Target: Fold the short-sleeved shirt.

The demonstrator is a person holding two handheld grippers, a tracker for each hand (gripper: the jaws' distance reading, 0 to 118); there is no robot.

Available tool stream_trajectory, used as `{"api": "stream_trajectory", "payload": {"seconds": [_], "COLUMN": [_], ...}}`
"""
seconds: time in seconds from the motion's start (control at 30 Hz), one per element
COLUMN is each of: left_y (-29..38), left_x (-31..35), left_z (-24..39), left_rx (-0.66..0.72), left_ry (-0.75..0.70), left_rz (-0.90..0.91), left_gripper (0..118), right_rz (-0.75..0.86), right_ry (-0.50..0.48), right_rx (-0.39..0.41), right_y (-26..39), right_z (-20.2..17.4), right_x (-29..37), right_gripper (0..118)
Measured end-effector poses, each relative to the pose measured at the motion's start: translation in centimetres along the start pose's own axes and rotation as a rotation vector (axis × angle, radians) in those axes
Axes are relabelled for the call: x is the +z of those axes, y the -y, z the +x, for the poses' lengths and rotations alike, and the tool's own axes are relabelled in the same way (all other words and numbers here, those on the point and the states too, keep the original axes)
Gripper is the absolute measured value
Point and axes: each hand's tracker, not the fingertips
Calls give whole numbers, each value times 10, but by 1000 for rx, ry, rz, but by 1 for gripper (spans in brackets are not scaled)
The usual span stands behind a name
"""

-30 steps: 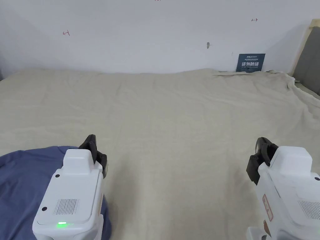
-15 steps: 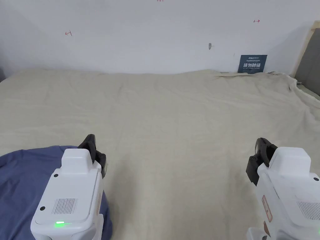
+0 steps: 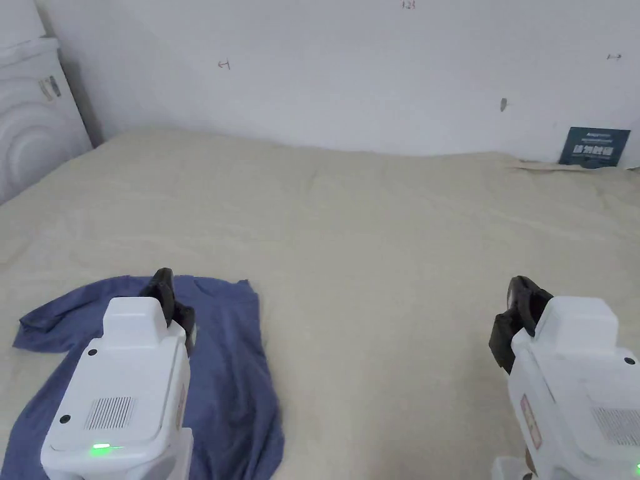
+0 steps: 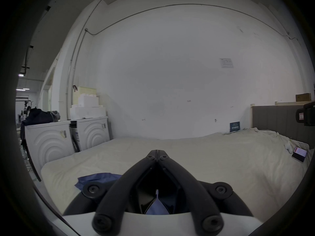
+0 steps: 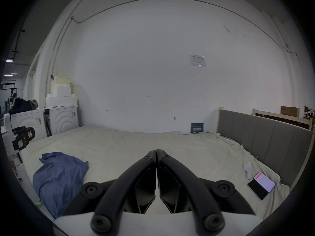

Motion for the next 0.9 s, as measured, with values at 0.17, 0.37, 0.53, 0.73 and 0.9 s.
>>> {"api": "stream_trajectory", "payload": {"seconds": [0.17, 0.37, 0.53, 0.73, 0.9], "left_y": [-1, 0, 2, 8, 11], "left_x": [16, 40, 59, 71, 70], "left_z": [-42, -87, -115, -136, -140], "left_rx": [-14, -32, -44, -41, -36], "left_ry": [-110, -224, -298, -356, -366], "left_rz": [-8, -26, -39, -63, -74], "left_gripper": [0, 0, 0, 0, 0], "right_rz": [6, 4, 0, -10, -15], "right_ry": [-112, -235, -307, -354, -356], "right_rx": [-5, -7, -3, -2, 2], "right_y": [-3, -2, 0, 3, 4], "right_z": [-38, -81, -109, -127, -129], "right_x": [-15, -27, -29, -30, -32], "right_gripper": [0, 0, 0, 0, 0]}}
